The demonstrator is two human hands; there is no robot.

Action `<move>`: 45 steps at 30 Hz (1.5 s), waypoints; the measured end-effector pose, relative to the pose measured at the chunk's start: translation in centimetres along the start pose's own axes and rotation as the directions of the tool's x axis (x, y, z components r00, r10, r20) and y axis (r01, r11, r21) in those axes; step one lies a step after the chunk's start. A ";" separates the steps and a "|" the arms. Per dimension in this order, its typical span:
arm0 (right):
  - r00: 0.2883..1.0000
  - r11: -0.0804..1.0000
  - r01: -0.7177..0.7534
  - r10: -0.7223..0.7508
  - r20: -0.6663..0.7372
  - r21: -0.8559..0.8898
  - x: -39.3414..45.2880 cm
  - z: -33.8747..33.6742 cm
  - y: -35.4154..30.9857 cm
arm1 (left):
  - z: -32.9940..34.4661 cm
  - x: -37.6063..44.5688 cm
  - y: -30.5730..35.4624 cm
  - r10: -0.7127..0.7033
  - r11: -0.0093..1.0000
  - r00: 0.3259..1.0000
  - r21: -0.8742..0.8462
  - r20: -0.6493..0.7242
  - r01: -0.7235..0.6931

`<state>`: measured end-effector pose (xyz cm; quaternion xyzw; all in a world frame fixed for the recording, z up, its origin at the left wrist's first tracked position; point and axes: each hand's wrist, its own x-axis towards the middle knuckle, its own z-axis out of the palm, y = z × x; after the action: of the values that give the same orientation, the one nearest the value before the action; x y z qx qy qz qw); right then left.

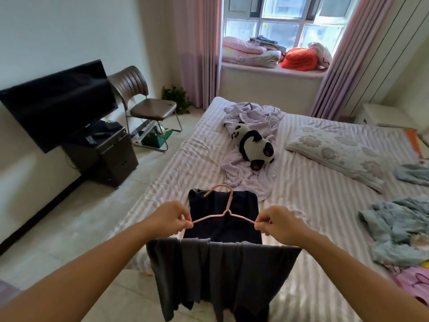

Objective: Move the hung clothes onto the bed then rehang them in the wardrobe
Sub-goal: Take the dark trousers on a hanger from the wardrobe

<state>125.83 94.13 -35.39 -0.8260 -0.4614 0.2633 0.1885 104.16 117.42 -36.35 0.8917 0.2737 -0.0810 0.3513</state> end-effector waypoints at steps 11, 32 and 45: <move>0.991 0.988 -0.117 0.122 -0.048 0.102 16.3 -0.1 7.5 | 0.2 18.0 -2.5 -0.134 0.991 0.986 -0.024 -0.096 0.132; 0.957 0.956 -0.287 0.283 -0.066 -0.061 50.4 9.6 28.9 | 11.5 52.1 -14.2 -0.426 0.900 0.903 -0.122 -0.047 0.418; 0.891 0.892 -0.452 0.451 -0.044 -0.015 56.3 16.8 34.0 | 20.2 56.3 -20.9 -0.274 0.951 0.954 0.183 0.123 0.249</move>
<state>162.66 126.67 -82.18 -0.9179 -0.2563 0.2778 0.1212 140.93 140.75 -82.41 0.8651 0.3554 -0.2147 0.2815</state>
